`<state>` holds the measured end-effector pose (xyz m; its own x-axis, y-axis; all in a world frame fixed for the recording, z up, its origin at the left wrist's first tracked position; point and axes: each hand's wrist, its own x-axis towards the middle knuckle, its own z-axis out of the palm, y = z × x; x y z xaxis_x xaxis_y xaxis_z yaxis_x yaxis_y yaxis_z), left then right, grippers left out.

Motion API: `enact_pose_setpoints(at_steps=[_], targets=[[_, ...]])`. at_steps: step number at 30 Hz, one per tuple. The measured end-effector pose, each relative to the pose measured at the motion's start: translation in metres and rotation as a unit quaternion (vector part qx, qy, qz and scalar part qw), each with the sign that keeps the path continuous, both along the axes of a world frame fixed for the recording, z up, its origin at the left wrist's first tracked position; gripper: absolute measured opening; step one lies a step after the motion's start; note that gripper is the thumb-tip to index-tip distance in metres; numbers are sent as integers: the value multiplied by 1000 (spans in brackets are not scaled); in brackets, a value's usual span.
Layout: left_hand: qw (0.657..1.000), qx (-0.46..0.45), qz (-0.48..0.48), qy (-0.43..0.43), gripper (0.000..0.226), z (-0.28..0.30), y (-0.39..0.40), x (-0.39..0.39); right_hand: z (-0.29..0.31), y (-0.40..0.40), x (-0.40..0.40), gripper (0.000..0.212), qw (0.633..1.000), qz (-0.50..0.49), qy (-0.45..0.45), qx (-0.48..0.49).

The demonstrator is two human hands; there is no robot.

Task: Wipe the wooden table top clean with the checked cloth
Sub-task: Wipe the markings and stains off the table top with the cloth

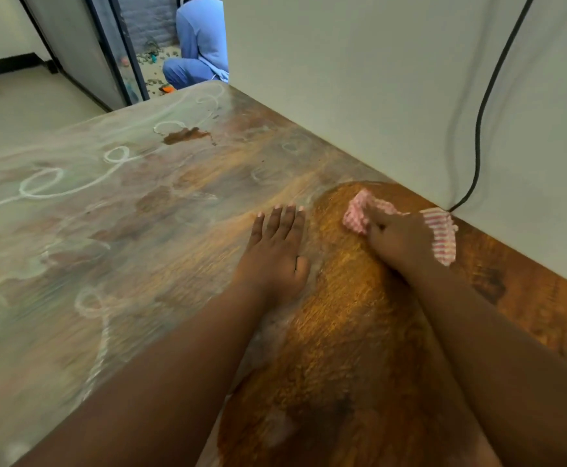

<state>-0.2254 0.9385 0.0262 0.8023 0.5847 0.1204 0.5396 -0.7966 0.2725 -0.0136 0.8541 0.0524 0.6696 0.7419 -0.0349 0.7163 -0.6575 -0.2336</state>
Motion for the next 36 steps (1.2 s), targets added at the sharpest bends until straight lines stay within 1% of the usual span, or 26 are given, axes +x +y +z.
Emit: enact_pose_setpoints(at_steps=[1,2,3,5,7,8,10,11,12,13,14,15,17,19,22,24,26,27,29,31,33,34,36], targets=[[1000,2,-1,4,74,0,1,0,3,14,2,48,998,-48,22,-20],[1000,3,0,4,73,0,0,0,5,28,-8,51,996,-70,35,-31],[1000,-1,-2,-2,73,1,-1,0,6,40,-29,52,996,-65,44,-37],[998,-42,0,-42,74,6,-3,-5,7,45,-80,50,998,16,54,-13],[990,-93,33,-101,77,16,0,-14,-1,20,-121,46,992,119,31,3],[984,-112,60,-125,77,23,3,-22,-3,0,-130,45,987,158,21,6],[969,-146,121,-158,74,39,9,-45,2,-31,-117,42,982,187,6,6],[964,-155,143,-160,73,45,12,-58,4,-41,-99,42,984,174,-17,-16],[965,-154,152,-149,73,50,13,-75,9,-48,-82,43,988,142,-43,-53],[971,-141,149,-122,73,53,13,-91,13,-51,-63,46,991,85,-43,-90],[979,-122,137,-84,73,54,12,-107,19,-52,-51,47,992,30,-22,-121],[987,-101,122,-38,74,54,9,-121,21,-49,-50,49,991,-12,8,-131],[992,-68,93,49,75,44,-1,-141,18,-33,-80,54,993,-36,18,-112],[991,-57,79,88,75,34,-16,-152,15,-17,-139,52,996,7,35,-84],[991,-73,72,81,76,25,-46,-161,16,-22,-225,48,984,159,35,-72],[992,-80,79,66,77,24,-59,-168,16,-54,-249,47,967,242,16,-73],[992,-73,75,73,78,27,-66,-178,17,-95,-244,46,958,280,16,-60],[992,-68,67,84,80,29,-68,-184,21,-110,-232,47,959,276,15,-65],[992,-59,62,95,83,34,-73,-198,26,-114,-199,46,975,208,-8,-81],[991,-57,67,97,83,38,-76,-209,31,-89,-179,46,986,111,3,-123],[990,-55,73,103,83,41,-79,-216,27,-59,-200,50,987,71,29,-143],[990,-56,76,102,83,42,-81,-219,23,-49,-222,50,986,80,42,-137],[991,-61,81,91,82,46,-85,-224,16,-52,-277,47,980,170,40,-99]])
